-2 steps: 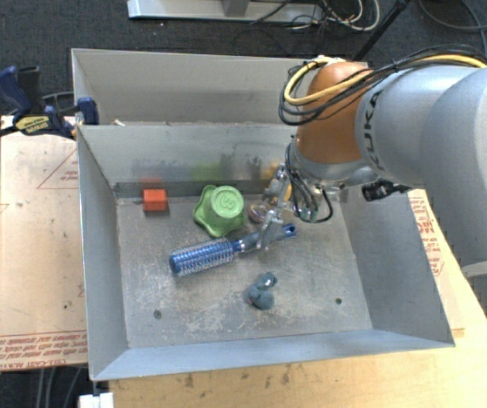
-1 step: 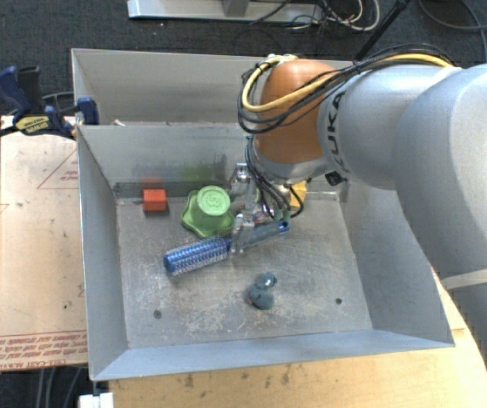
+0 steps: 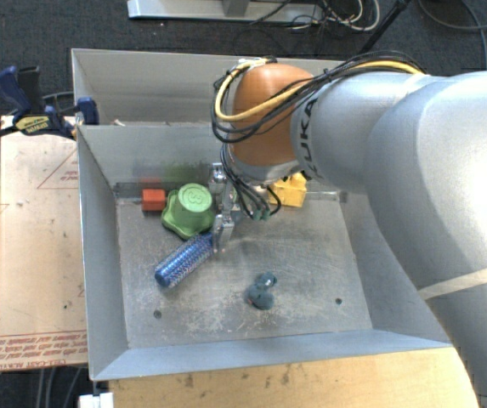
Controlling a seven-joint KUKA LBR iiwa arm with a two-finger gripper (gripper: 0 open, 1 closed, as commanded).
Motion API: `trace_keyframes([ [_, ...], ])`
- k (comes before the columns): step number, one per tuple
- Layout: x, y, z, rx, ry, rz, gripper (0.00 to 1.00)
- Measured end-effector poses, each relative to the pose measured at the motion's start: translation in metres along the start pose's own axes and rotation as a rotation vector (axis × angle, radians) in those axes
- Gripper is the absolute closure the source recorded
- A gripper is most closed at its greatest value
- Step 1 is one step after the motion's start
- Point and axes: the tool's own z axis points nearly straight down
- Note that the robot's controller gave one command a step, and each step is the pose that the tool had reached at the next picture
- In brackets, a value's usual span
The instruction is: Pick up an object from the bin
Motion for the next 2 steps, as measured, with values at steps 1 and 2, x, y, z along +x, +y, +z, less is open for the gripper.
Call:
trace_keyframes([
  [1,0.0344,0.0859,0.001,0.0,0.003,-0.018,0.0],
  [2,0.0323,0.0837,0.0,-0.002,-0.002,-0.017,1.0],
])
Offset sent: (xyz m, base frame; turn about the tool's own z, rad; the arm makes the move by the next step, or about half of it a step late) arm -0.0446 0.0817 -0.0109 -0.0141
